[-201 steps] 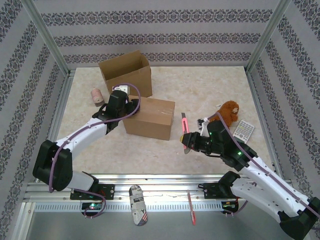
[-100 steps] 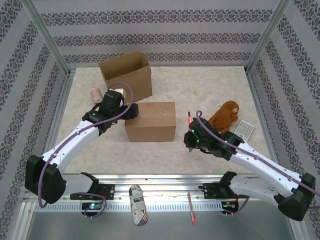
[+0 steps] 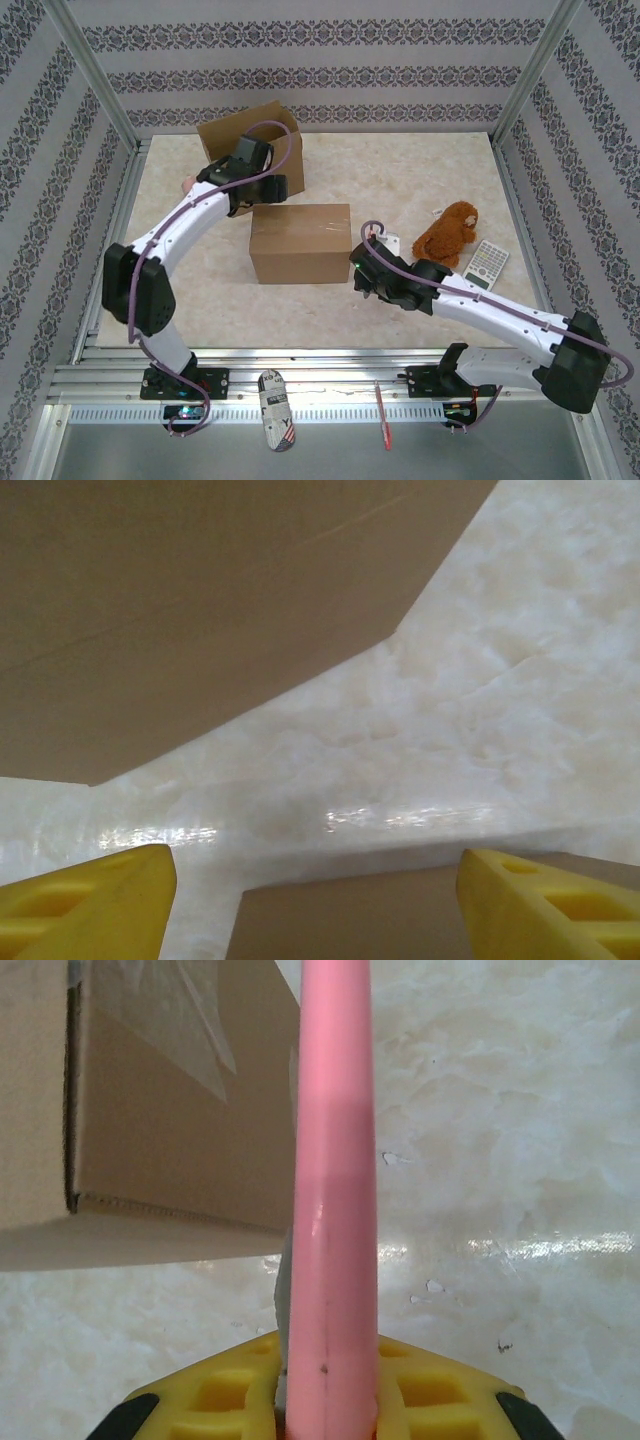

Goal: Unpack the express box

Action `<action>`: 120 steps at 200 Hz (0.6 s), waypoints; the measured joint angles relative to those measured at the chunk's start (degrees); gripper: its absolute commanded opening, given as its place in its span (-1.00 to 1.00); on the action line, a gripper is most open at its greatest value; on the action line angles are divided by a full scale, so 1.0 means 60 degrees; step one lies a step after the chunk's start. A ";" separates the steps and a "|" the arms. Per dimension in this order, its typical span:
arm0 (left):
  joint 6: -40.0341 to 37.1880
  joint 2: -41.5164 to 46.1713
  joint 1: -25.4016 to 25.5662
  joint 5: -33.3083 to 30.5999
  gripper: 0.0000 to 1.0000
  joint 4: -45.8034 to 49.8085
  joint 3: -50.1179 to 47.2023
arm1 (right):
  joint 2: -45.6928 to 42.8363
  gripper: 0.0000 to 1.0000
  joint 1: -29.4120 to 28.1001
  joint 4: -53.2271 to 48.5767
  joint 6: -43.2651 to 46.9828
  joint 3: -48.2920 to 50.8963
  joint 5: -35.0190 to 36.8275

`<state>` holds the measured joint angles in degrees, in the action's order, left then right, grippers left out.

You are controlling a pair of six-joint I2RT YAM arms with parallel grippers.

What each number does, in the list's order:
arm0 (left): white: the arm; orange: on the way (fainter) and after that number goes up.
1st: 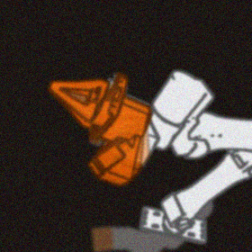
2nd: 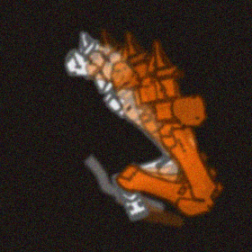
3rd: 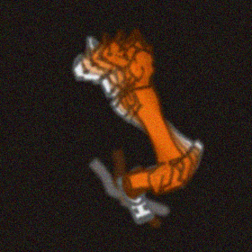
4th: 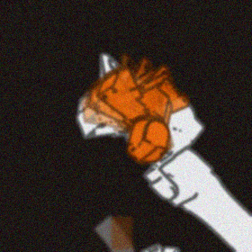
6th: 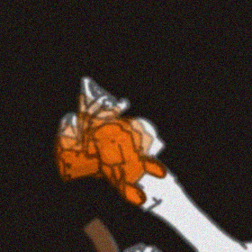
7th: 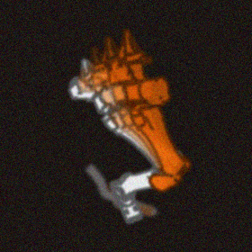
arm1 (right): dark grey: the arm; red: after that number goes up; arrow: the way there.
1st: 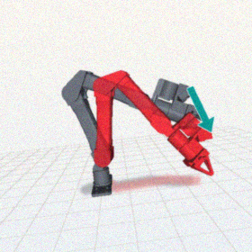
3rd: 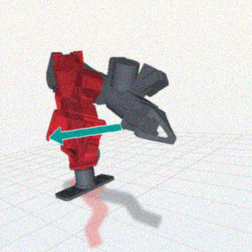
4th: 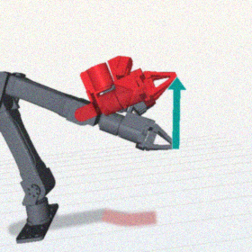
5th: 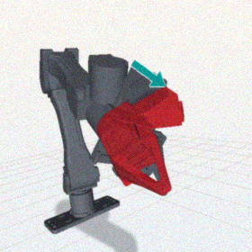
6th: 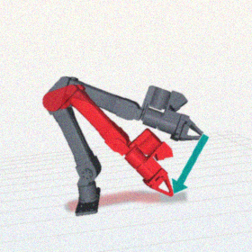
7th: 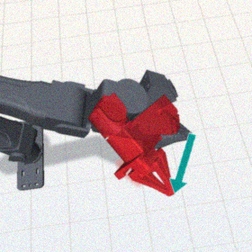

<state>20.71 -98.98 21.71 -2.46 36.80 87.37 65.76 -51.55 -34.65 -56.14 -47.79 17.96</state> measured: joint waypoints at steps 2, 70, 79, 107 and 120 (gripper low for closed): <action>-0.0022 -0.0051 0.0004 -0.0036 0.49 0.0036 0.0022 | 0.0022 -1.00 0.0000 0.0022 -0.0018 -0.0004 0.0022; -0.0357 -0.0452 0.0000 -0.1009 0.46 0.0889 0.0401 | 0.1228 -1.00 0.0087 0.0386 -0.0069 -0.0623 0.0142; -0.0390 -0.0452 0.0000 -0.1045 0.46 0.0976 0.0401 | 0.1348 -1.00 0.0168 0.0430 -0.0015 -0.0707 0.0146; -0.0419 -0.0448 -0.0015 -0.1133 0.44 0.1206 0.0379 | 0.1687 -1.00 0.0586 0.0576 0.0244 -0.0980 0.0113; -0.0412 -0.0397 -0.0018 -0.1144 0.43 0.1202 0.0302 | 0.1843 -1.00 0.0838 0.0634 0.0426 -0.1093 0.0062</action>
<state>18.24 -101.36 21.61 -9.32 44.01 89.19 76.82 -46.52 -30.85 -53.58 -54.35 18.33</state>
